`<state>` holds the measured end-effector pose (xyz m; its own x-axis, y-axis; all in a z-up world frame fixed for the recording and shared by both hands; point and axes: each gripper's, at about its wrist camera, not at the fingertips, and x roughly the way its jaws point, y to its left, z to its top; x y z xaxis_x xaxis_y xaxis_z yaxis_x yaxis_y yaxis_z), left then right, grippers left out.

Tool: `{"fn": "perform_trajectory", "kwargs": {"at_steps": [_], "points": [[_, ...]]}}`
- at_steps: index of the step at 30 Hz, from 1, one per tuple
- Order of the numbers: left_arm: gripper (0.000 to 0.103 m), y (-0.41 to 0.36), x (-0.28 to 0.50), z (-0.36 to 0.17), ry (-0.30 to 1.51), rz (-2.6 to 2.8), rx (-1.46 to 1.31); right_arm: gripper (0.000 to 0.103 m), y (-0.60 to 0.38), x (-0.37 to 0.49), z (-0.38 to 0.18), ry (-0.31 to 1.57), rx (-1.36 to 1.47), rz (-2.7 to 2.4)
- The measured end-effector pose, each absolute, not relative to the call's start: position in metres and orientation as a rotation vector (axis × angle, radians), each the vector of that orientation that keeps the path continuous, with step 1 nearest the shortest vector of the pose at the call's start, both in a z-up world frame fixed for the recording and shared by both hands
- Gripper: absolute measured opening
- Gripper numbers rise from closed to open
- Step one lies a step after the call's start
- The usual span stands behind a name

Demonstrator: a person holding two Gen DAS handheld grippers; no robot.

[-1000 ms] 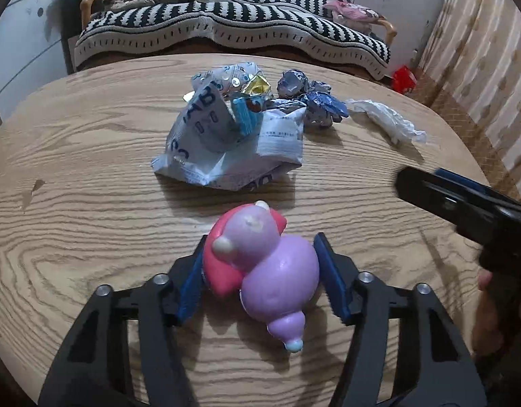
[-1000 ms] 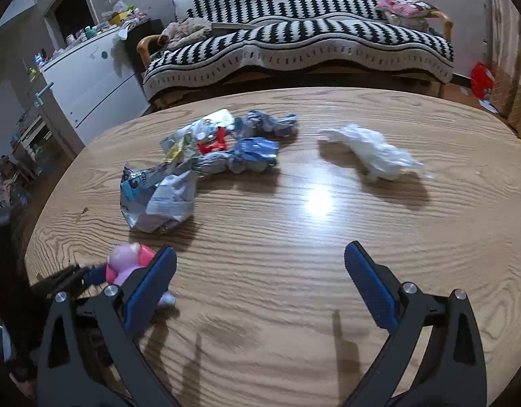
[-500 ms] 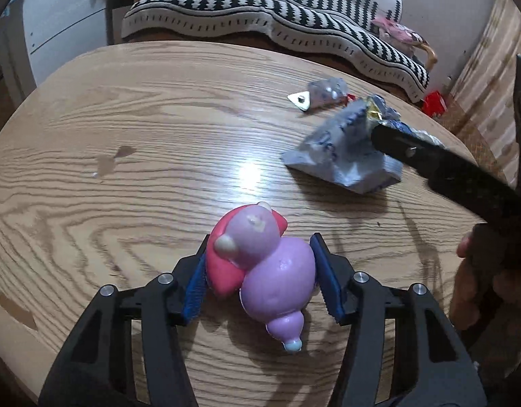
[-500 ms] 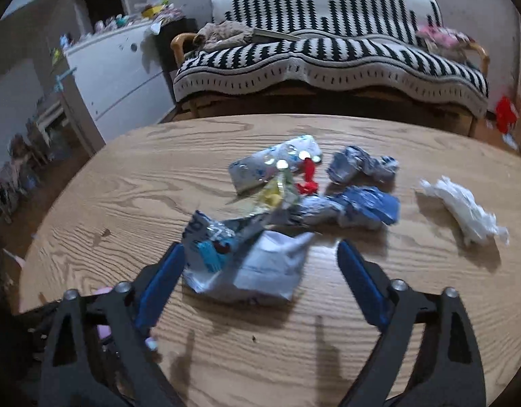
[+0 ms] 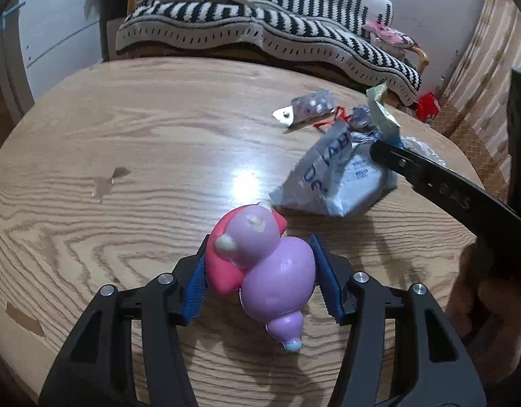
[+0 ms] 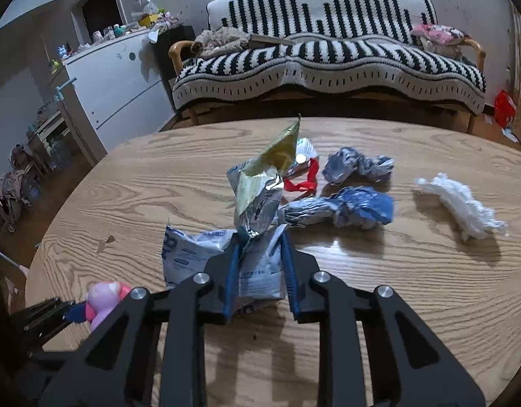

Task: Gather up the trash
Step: 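Grasp the pink-purple toy with the left gripper while the right grasps the white-blue wrapper, then carry the toy and wrapper over the bin and open both grippers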

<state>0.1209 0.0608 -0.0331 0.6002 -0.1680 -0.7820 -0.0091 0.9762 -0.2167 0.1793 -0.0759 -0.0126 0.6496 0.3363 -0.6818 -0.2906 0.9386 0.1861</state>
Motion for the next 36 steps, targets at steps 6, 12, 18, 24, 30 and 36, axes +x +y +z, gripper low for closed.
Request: {"fn": "perform_trajectory", "kwargs": {"at_steps": [6,12,18,24,30,36], "points": [[0.055,0.043,0.117,-0.017,0.889,-0.13,-0.195,0.024,-0.112,0.151,0.001,0.824,0.056,0.369],[0.055,0.022,0.11,-0.01,0.879,-0.18,-0.179,0.023,-0.163,0.124,-0.006,0.889,0.034,0.284],[0.055,-0.016,0.105,0.005,0.858,-0.256,-0.157,0.023,-0.226,0.084,0.02,0.84,0.054,0.2],[0.055,-0.094,0.093,0.016,0.828,-0.4,-0.089,0.023,-0.322,0.035,0.036,0.815,0.111,0.042],[0.055,-0.192,0.067,0.025,0.789,-0.596,-0.009,0.023,-0.424,-0.018,0.041,0.812,0.188,-0.141],[0.055,-0.294,0.022,0.022,0.763,-0.838,0.091,0.023,-0.533,-0.099,0.029,0.802,0.285,-0.342]]}}
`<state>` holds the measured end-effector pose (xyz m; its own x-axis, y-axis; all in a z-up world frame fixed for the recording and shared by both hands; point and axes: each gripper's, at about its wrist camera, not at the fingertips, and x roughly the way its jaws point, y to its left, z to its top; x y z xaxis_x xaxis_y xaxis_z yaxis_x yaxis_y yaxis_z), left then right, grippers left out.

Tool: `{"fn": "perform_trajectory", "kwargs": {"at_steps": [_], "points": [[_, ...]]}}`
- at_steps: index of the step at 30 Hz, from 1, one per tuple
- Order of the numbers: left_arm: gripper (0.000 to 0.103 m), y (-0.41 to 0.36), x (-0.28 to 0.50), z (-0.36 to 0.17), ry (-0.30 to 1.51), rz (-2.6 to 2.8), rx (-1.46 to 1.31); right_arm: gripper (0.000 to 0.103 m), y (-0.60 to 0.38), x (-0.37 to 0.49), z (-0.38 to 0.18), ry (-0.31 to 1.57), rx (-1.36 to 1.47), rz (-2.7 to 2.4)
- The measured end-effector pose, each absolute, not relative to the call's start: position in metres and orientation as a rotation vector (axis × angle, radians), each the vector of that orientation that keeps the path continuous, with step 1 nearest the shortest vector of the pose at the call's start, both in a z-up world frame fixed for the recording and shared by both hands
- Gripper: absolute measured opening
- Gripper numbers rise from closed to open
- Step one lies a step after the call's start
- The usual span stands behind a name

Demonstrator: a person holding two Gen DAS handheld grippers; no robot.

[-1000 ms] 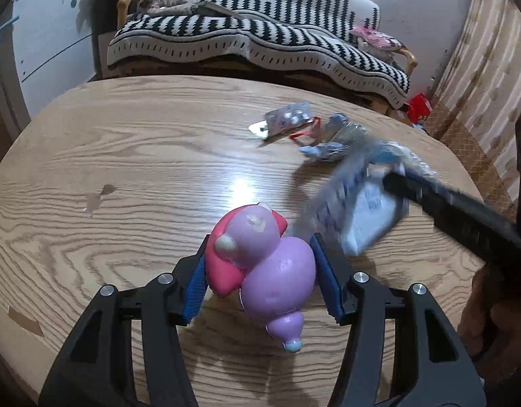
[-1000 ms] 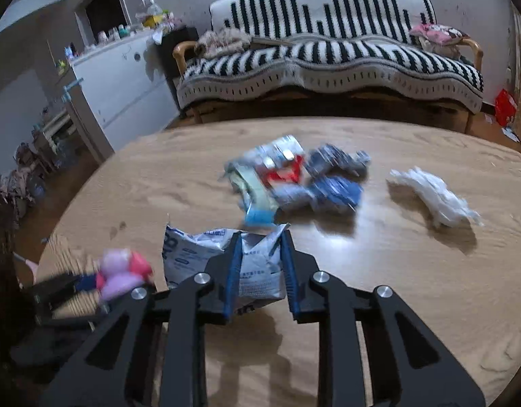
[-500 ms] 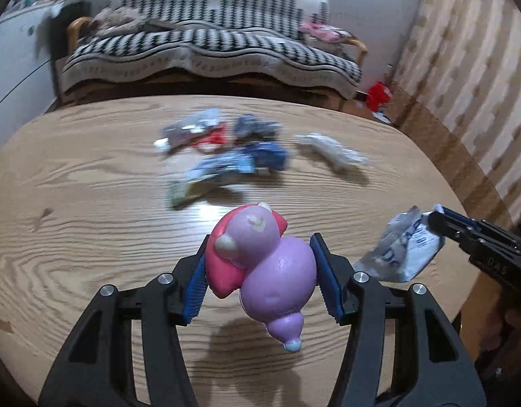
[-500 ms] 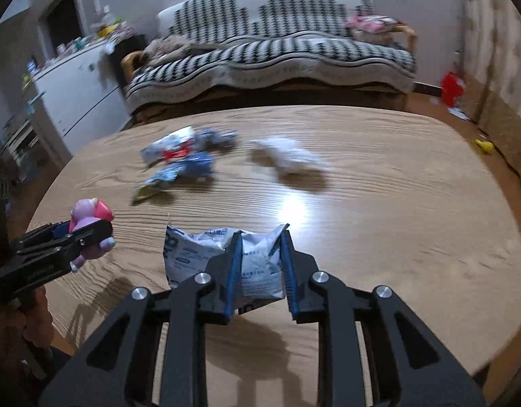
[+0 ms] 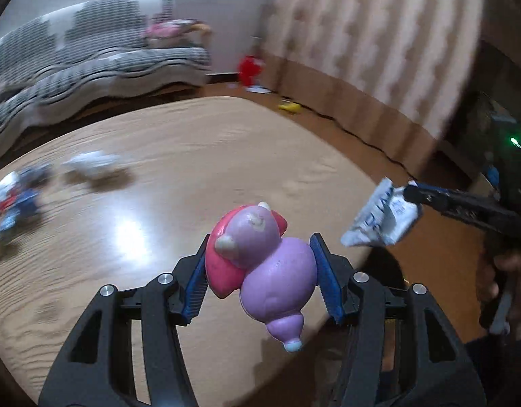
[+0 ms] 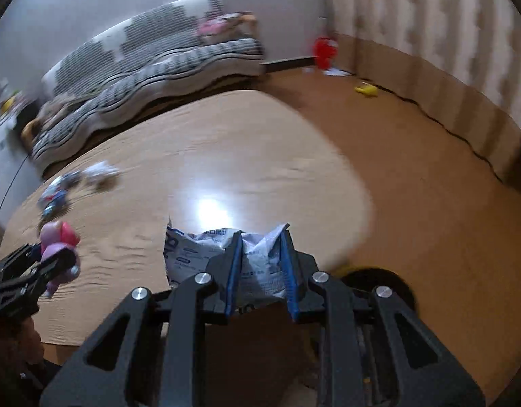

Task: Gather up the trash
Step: 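Carry the toy and wrapper over the bin and open both grippers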

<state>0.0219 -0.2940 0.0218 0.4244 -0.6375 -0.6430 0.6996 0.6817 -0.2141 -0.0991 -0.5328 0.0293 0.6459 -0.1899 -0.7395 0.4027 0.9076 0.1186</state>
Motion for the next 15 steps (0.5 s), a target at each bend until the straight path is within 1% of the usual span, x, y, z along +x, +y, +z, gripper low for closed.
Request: {"fn": "perform_trajectory", "kwargs": {"at_steps": [7,10,15], "points": [[0.055,-0.385,-0.025,0.01,0.765,-1.039,0.155,0.023,-0.628,-0.189,0.002,0.834,0.392,-0.53],[0.055,-0.424,-0.043,-0.002,0.792,-1.094,0.19,0.023,-0.656,-0.216,-0.012,0.859,0.438,-0.585],[0.055,-0.468,-0.056,-0.018,0.822,-1.147,0.216,0.023,-0.681,-0.235,-0.029,0.891,0.496,-0.63]]}}
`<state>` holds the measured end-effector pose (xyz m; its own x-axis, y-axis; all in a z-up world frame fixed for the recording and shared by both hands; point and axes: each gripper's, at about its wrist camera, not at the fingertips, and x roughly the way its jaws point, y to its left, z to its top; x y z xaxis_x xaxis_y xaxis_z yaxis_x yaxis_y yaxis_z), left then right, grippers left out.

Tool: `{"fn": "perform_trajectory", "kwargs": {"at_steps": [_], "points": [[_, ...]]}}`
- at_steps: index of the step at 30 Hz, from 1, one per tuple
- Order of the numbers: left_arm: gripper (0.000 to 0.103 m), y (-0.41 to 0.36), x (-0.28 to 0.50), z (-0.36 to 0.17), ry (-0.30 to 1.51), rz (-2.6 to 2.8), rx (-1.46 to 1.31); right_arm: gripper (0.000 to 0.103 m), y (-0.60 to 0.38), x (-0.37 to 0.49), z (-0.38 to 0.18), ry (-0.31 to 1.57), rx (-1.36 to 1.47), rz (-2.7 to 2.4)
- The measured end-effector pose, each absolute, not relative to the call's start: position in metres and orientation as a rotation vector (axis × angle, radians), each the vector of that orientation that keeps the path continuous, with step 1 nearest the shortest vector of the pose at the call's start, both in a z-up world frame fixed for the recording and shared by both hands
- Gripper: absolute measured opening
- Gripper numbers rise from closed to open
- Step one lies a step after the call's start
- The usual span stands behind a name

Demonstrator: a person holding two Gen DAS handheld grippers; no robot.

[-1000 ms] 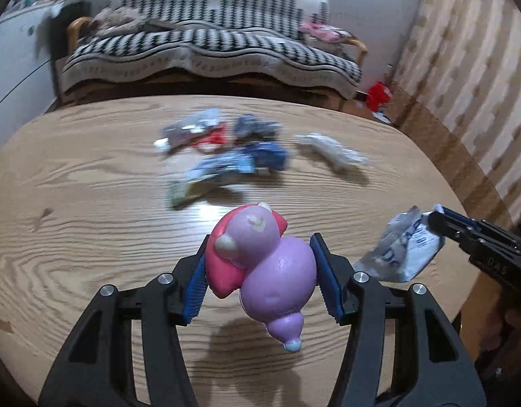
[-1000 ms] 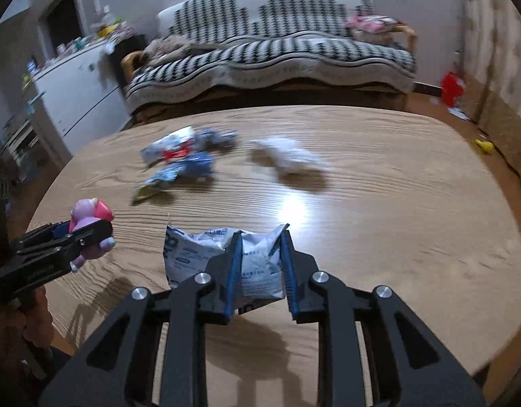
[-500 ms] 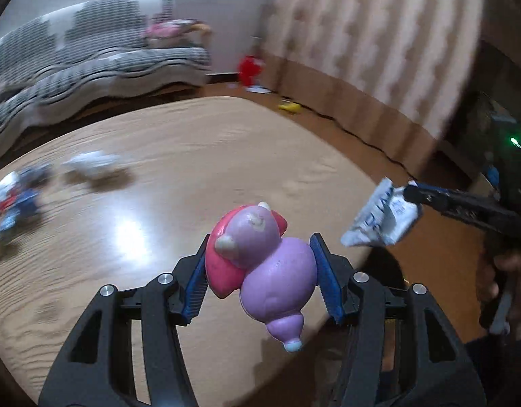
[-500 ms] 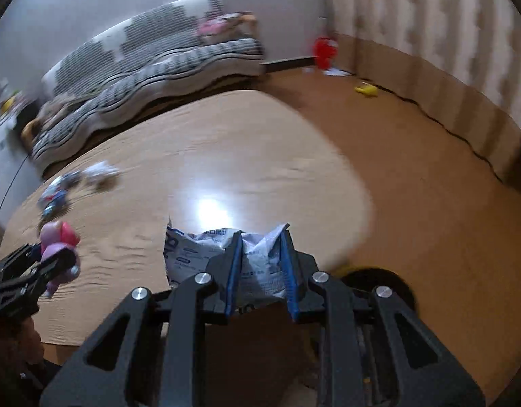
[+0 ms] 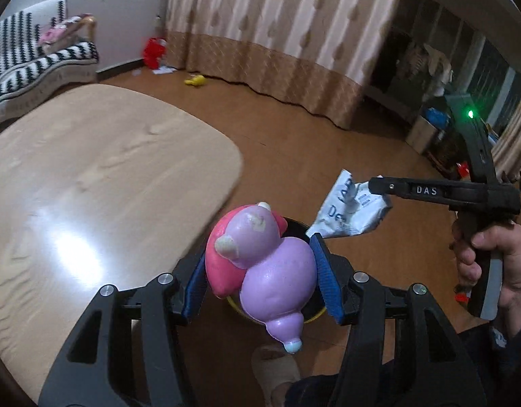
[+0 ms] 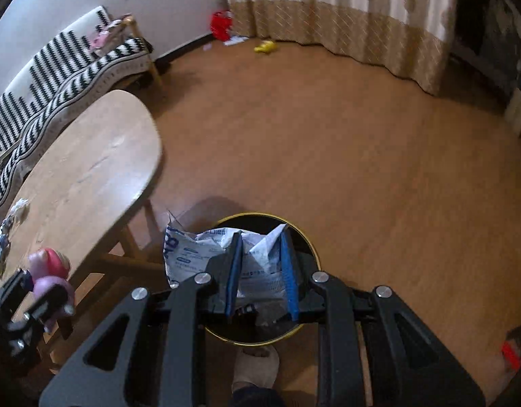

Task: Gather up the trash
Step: 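Carry the toy and wrapper over the bin and open both grippers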

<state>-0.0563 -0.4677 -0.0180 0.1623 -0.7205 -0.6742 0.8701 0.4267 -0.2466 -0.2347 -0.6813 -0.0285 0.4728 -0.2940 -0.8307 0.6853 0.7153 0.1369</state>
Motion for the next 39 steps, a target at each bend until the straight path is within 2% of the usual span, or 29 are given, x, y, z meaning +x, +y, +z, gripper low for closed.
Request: {"fn": "perform_trajectory", "kwargs": {"at_steps": [14,16,18,27,30,32,39], "points": [[0.055,-0.514,-0.07,-0.042,0.878,-1.171,0.236,0.023,-0.686,-0.221,-0.03,0.912,0.497,-0.615],[0.056,-0.515,-0.071,-0.042,0.88,-1.174,0.234,0.035,-0.685,-0.219,-0.029,0.915,0.502,-0.615],[0.056,-0.515,-0.071,-0.042,0.883,-1.176,0.237,0.068,-0.684,-0.219,-0.027,0.904,0.502,-0.619],[0.058,-0.533,-0.079,-0.057,0.914,-1.208,0.274,0.073,-0.68,-0.225,-0.019,0.86,0.494,-0.644],[0.066,-0.545,-0.083,-0.065,0.932,-1.223,0.296,0.075,-0.682,-0.226,-0.018,0.856,0.498,-0.646],[0.088,-0.549,-0.085,-0.067,0.92,-1.219,0.292,0.076,-0.682,-0.226,-0.017,0.852,0.497,-0.653],[0.091,-0.542,-0.083,-0.057,0.895,-1.221,0.259,0.076,-0.682,-0.224,-0.014,0.834,0.502,-0.66]]}}
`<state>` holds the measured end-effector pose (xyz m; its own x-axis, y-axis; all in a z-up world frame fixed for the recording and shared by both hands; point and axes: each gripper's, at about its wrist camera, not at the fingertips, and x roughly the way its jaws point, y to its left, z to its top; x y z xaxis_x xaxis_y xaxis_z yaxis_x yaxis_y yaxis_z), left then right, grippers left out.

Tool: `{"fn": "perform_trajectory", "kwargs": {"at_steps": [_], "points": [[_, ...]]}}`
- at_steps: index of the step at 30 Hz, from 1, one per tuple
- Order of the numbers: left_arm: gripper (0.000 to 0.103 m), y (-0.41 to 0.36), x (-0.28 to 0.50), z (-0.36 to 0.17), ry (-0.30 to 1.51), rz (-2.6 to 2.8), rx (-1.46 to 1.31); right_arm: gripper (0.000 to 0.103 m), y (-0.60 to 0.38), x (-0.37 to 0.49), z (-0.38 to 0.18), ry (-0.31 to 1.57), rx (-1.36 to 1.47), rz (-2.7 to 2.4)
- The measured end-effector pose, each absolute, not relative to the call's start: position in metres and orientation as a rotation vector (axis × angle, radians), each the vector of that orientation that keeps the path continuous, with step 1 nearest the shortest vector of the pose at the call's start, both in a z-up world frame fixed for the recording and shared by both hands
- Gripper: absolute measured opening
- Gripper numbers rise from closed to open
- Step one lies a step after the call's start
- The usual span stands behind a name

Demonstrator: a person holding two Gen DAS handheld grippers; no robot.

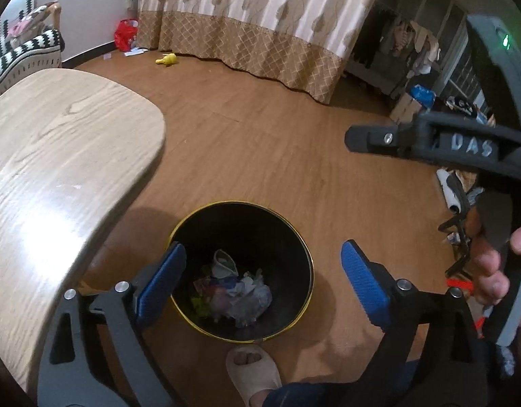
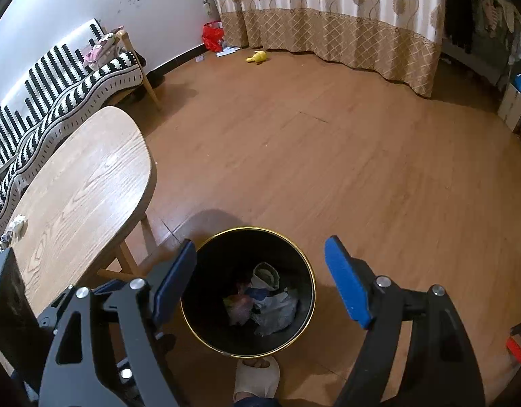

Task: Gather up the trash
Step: 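Carry the toy and wrapper over the bin and open both grippers, then grasp the yellow-blue snack wrapper with the left gripper while the right grasps the white tissue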

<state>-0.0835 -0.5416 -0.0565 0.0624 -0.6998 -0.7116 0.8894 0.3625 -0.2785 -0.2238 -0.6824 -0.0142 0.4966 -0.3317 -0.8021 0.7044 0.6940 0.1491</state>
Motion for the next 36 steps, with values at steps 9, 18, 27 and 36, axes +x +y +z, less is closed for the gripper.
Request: {"fn": "perform_trajectory", "kwargs": {"at_steps": [9,18,27,36], "points": [[0.095,-0.438,-0.015,-0.014,0.805,-1.013,0.169,0.079,-0.637,-0.166,0.005,0.799,0.45,-0.557],[0.095,-0.258,0.09,0.006,0.791,-0.593,0.087,0.079,-0.487,-0.027,0.024,0.821,0.29,-0.239],[0.095,-0.073,0.165,-0.005,0.82,-0.25,0.02,0.079,-0.325,0.074,0.006,0.891,0.102,0.023],[0.095,-0.031,0.205,-0.041,0.873,-0.264,0.156,0.081,-0.274,0.135,-0.02,0.929,0.084,0.113]]}}
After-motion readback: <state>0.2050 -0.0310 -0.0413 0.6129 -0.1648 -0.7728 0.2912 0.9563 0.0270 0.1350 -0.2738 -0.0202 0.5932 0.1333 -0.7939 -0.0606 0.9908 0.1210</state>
